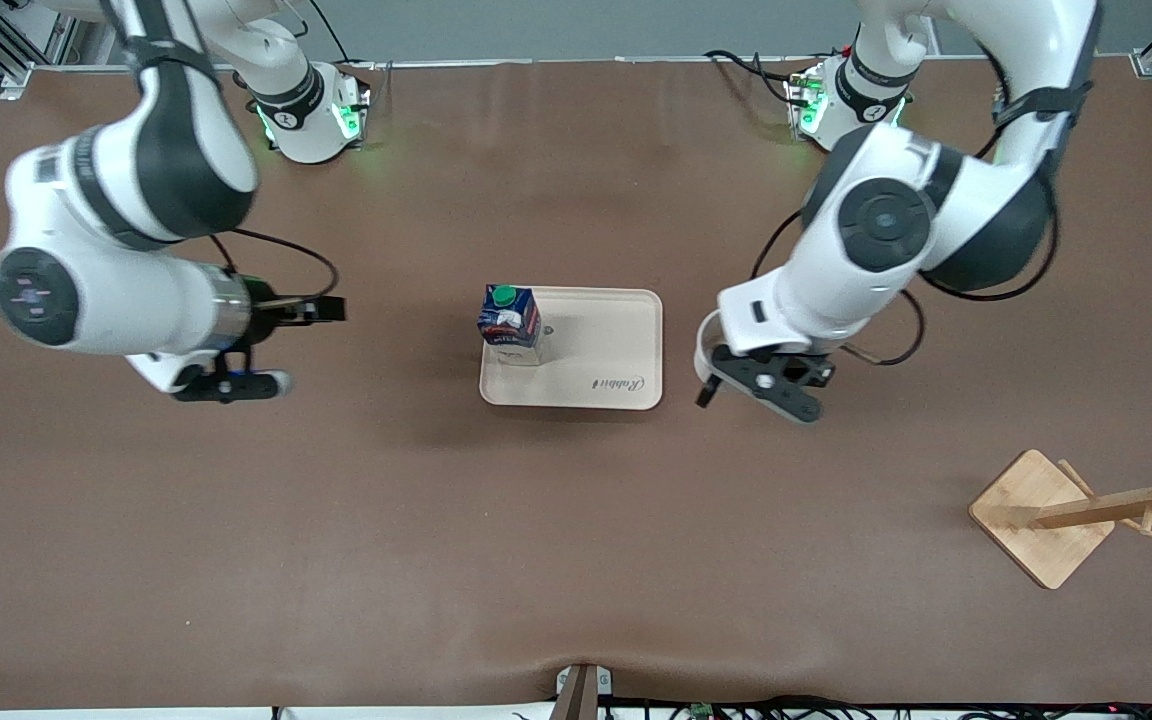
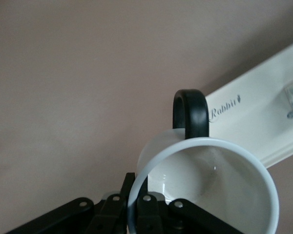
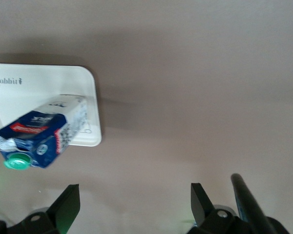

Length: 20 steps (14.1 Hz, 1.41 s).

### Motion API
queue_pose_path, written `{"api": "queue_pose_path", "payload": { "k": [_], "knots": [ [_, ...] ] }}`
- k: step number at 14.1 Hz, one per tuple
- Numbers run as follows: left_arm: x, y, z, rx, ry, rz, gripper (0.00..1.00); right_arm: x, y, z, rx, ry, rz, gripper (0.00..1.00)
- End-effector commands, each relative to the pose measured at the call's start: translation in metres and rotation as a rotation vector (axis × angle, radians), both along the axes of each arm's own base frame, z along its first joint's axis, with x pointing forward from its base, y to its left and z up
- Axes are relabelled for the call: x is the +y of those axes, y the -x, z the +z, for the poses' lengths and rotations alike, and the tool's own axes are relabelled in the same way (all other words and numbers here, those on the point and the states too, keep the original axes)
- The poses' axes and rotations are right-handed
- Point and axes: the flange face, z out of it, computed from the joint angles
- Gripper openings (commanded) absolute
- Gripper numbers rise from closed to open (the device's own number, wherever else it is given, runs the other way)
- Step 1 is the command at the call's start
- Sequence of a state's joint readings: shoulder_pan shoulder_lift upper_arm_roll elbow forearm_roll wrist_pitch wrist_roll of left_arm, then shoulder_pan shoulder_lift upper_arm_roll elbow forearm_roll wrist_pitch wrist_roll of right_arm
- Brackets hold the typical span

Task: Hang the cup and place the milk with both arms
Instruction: 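Lift the mug toward the wooden stand while the right gripper grasps the milk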

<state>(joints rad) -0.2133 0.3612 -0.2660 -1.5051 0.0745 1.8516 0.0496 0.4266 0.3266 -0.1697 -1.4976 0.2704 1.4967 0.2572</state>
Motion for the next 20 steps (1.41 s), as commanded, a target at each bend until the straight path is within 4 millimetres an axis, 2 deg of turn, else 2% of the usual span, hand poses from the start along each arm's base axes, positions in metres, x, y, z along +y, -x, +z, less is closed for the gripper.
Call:
{"api": "queue_pose_path", "payload": {
  "k": [1, 4, 6, 8, 11, 14, 16, 17, 20],
  "knots": [
    [0.055, -0.010, 0.023, 0.018, -0.007, 0.117, 0.00, 0.064, 0.019, 0.001, -0.014, 0.044, -0.091, 1.00],
    [0.124, -0.012, 0.048, 0.049, -0.035, 0.172, 0.00, 0.128, 0.035, -0.010, -0.064, 0.078, -0.182, 1.00],
    [0.176, -0.015, 0.057, 0.063, -0.039, 0.137, 0.00, 0.165, 0.051, -0.031, -0.084, 0.098, -0.223, 1.00],
    [0.225, -0.018, 0.060, 0.067, -0.033, 0.074, 0.00, 0.181, 0.063, -0.053, -0.107, 0.092, -0.218, 1.00],
    [0.300, -0.021, 0.060, 0.062, -0.009, 0.086, 0.00, 0.207, 0.081, -0.072, -0.106, 0.117, -0.220, 1.00],
    [0.335, -0.022, 0.061, 0.050, -0.018, 0.041, 0.00, 0.215, 0.092, -0.094, -0.118, 0.137, -0.213, 1.00],
    [0.384, -0.022, 0.061, 0.014, -0.014, 0.024, 0.00, 0.216, 0.094, -0.107, -0.150, 0.120, -0.222, 1.00],
    [0.397, -0.021, 0.060, 0.001, -0.005, 0.003, 0.00, 0.216, 0.095, -0.112, -0.175, 0.116, -0.222, 1.00],
    [0.435, -0.023, 0.059, -0.058, -0.010, -0.048, 0.00, 0.215, 0.095, -0.118, -0.229, 0.157, -0.221, 0.97]
  ]
}}
